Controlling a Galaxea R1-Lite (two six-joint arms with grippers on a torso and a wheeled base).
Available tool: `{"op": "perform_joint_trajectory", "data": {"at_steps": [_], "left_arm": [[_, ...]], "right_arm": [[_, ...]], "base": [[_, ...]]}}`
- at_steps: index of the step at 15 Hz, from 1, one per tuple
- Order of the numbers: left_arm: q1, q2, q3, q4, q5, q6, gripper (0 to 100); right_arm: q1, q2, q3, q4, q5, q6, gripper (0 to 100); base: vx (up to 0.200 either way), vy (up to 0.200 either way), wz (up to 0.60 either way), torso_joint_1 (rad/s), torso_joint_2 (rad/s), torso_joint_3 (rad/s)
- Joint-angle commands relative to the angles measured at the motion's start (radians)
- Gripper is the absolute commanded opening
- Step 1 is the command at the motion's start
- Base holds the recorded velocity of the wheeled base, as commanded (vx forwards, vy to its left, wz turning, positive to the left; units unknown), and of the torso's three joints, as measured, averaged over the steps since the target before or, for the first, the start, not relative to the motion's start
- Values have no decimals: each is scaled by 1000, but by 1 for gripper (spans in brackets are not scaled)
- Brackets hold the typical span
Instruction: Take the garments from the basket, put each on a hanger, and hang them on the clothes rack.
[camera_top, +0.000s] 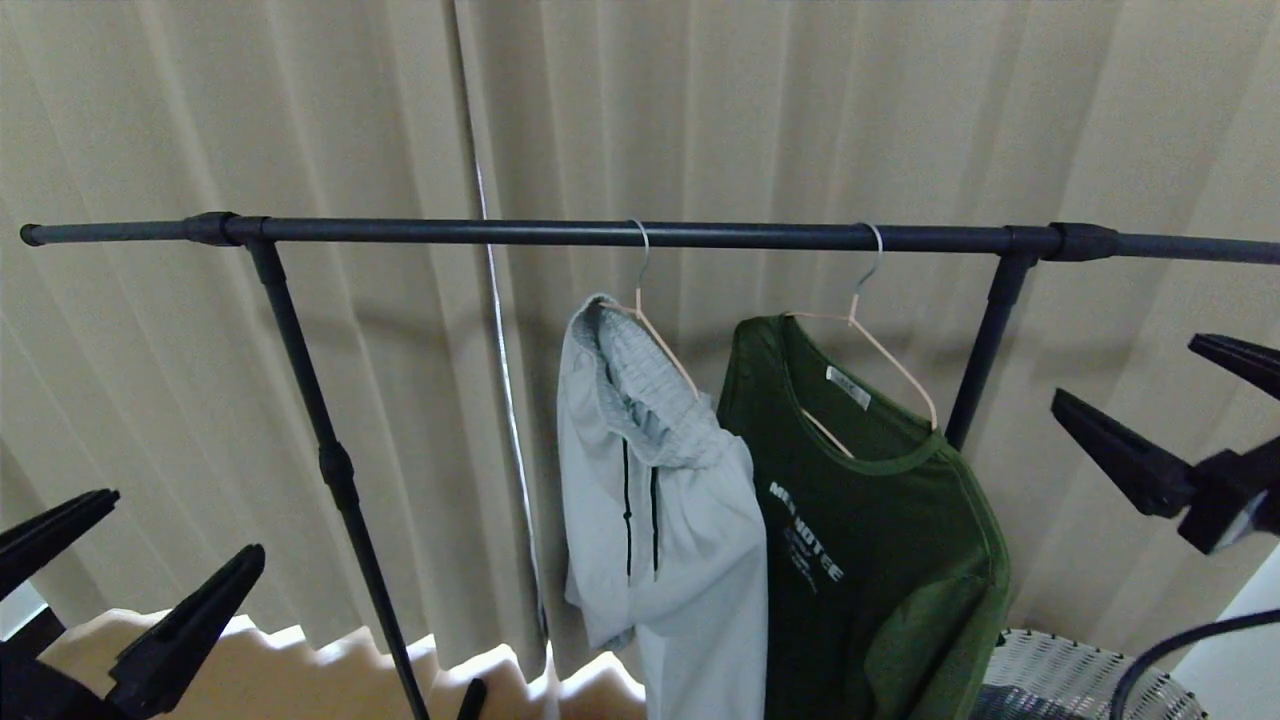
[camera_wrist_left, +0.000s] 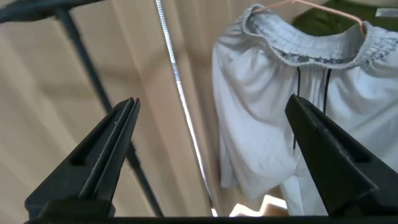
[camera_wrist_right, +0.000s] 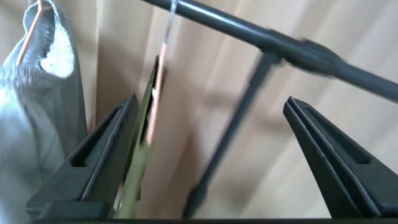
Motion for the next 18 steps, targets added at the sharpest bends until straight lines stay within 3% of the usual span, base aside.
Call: {"op": "perform_joint_trajectory", "data": {"at_steps": [1, 2, 5, 6, 7, 8, 9, 10, 11, 12, 15, 16, 17, 18], "left_arm": [[0, -240, 8, 216, 63, -1, 100], [0, -398, -21, 435, 67, -7, 100], [0, -662, -90, 820, 68, -18, 100], [2, -759, -135, 994, 74, -20, 100], [0, -774, -144, 1049, 119, -35, 100], [0, -773, -141, 1052, 192, -75, 100], [3, -771, -143, 1056, 214, -92, 100], [46, -750, -143, 1063, 232, -119, 100], [78, -737, -143, 1067, 238, -129, 100], [215, -702, -140, 1073, 232, -132, 100], [345, -770, -70, 1061, 197, -133, 100], [345, -773, -66, 1053, 195, -139, 100], [344, -770, -31, 987, 191, -188, 100], [344, -768, -5, 945, 185, -191, 100]], "right_arm": [[-49, -186, 95, 72, 1, -1, 100], [-77, -283, 137, 163, 1, 9, 100], [-135, -445, 169, 349, 1, 29, 100], [-160, -534, 171, 467, 0, 56, 100], [-180, -599, 171, 549, -2, 65, 100], [-209, -672, 171, 648, -3, 70, 100], [-221, -718, 171, 712, -6, 70, 100], [-246, -815, 161, 864, -11, 70, 100], [-255, -849, 157, 916, -11, 70, 100], [-293, -930, 143, 1037, -13, 71, 100], [-348, -1065, 146, 1163, -8, 71, 100], [-350, -1071, 146, 1165, -6, 73, 100], [-351, -1071, 149, 1158, 1, 130, 100], [-353, -1071, 154, 1158, 6, 165, 100]], "base": [[0, 0, 0, 0, 0, 0], [0, 0, 0, 0, 0, 0], [0, 0, 0, 0, 0, 0], [0, 0, 0, 0, 0, 0], [0, 0, 0, 0, 0, 0], [0, 0, 0, 0, 0, 0], [0, 0, 0, 0, 0, 0], [0, 0, 0, 0, 0, 0], [0, 0, 0, 0, 0, 0], [0, 0, 0, 0, 0, 0], [0, 0, 0, 0, 0, 0], [0, 0, 0, 0, 0, 0], [0, 0, 0, 0, 0, 0], [0, 0, 0, 0, 0, 0]]}}
